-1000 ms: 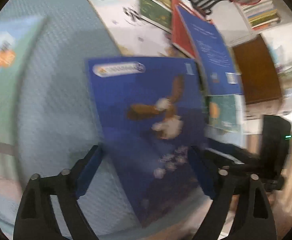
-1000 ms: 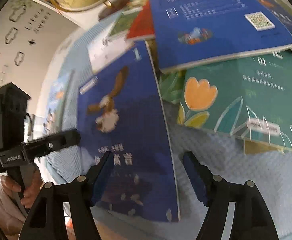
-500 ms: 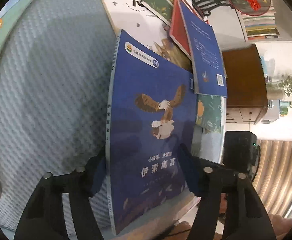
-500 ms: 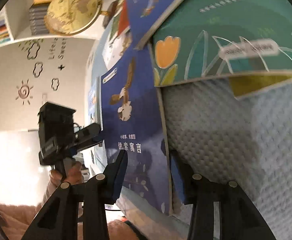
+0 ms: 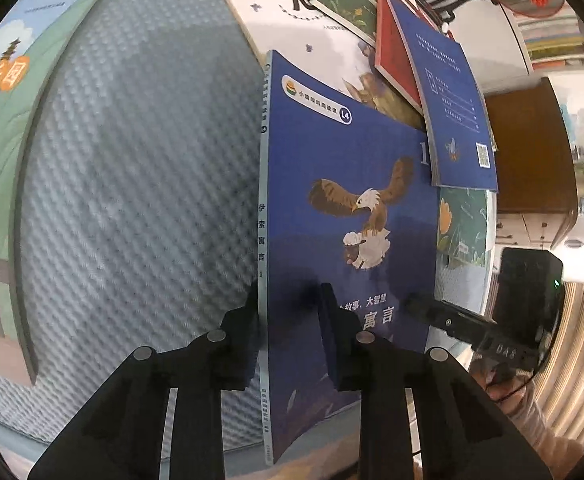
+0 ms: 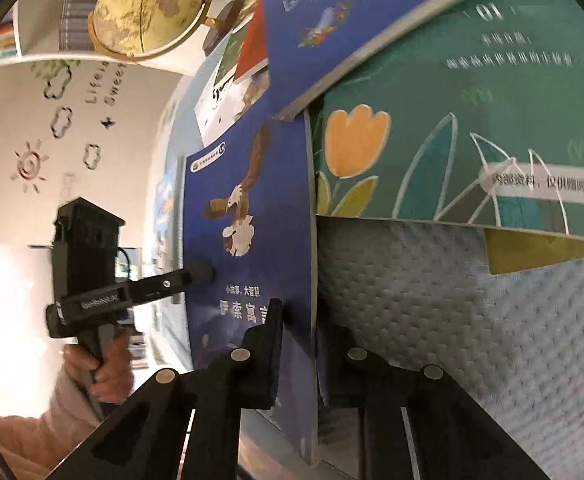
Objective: Organize books
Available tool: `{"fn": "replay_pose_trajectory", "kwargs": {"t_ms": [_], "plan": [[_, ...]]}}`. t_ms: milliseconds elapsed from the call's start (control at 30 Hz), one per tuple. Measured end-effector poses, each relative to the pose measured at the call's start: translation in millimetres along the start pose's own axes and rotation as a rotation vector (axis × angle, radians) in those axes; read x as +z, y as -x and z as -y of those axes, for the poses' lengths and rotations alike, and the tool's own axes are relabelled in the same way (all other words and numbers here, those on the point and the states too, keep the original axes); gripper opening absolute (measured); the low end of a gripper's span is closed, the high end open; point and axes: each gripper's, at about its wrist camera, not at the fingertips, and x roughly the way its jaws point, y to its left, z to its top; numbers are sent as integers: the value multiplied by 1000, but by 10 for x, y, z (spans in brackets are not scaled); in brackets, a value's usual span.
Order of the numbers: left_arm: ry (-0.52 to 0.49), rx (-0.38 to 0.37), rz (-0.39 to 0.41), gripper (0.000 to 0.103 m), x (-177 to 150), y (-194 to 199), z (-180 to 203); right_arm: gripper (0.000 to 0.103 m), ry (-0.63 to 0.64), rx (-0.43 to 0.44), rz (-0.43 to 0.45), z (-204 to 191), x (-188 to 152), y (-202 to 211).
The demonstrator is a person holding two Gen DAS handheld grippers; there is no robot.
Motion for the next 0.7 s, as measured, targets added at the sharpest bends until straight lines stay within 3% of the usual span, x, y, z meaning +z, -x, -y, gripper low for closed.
{"fn": "replay_pose_trajectory", "kwargs": {"t_ms": [133, 367, 700], "plan": [[-39, 51, 19, 23, -56, 69, 79, 13, 20, -30, 2, -162, -12, 33], [-28, 38, 39, 23, -100, 275, 52, 13, 48, -13, 31, -402, -89, 160], [-145, 74, 107, 23, -55, 744, 253, 13, 112, 6, 101, -904, -103, 326]]}}
